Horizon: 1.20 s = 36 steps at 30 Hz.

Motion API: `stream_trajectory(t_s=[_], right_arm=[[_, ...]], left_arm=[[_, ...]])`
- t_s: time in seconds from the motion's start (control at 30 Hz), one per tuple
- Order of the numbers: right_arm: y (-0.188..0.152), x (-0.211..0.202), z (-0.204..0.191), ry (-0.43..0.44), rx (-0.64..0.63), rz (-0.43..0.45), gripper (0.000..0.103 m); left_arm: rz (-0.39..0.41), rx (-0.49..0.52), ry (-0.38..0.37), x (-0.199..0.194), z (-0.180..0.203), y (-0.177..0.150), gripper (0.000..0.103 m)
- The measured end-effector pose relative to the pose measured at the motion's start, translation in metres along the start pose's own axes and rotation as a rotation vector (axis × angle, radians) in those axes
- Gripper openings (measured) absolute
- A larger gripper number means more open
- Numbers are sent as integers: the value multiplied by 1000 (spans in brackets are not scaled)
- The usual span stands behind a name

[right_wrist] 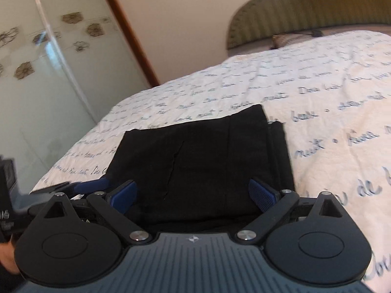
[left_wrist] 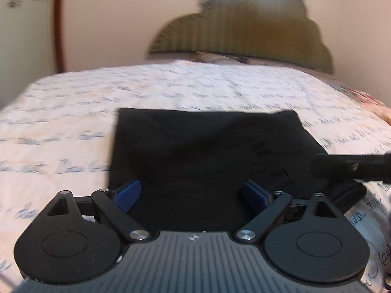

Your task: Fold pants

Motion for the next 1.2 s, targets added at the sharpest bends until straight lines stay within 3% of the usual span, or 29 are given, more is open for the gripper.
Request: stream_trajectory(t_s=[0.13, 0.2, 0.3, 0.37, 0.43, 0.5, 0.57, 0.67, 0.77, 1.2], right_arm=[[-2, -40, -10, -47, 5, 77, 99], [-7, -55, -18, -118, -59, 106, 99], [-23, -60, -25, -243, -164, 62, 99], [-35, -55, -26, -303, -205, 7, 99], [-46, -46, -23, -324, -193, -44, 99], [-52, -34, -19, -324, -149, -81, 100], [-58, -27, -22, -351, -135, -50, 103], [-68, -20, -34, -419, -212, -18, 103], [-70, -23, -31, -411, -192, -26, 103], [-75, -31, -35, -415, -204, -31, 103]], left_arm=[[48, -115, -18, -36, 1, -11, 92], [57, -107, 6, -52, 7, -21, 92], [56, -99, 71, -75, 12, -38, 93], [53, -162, 49, -87, 10, -47, 94], [57, -202, 39, -89, 8, -49, 99], [49, -198, 79, -80, 8, -44, 99], [57, -197, 107, -73, 13, -37, 99], [42, -162, 106, -58, 19, -36, 103], [-65, -108, 122, -41, 23, -46, 103], [-82, -79, 123, -53, 24, -56, 103]])
Point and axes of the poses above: each gripper's, at about its wrist camera, not at the fingertips, and x roughly the way its jaws point, z to its right, y to its top, the point moved 2 cm from there along x, roughly the way its jaws point, and after that the axes turned 13 degrees about -y, right-handed, at the moved point
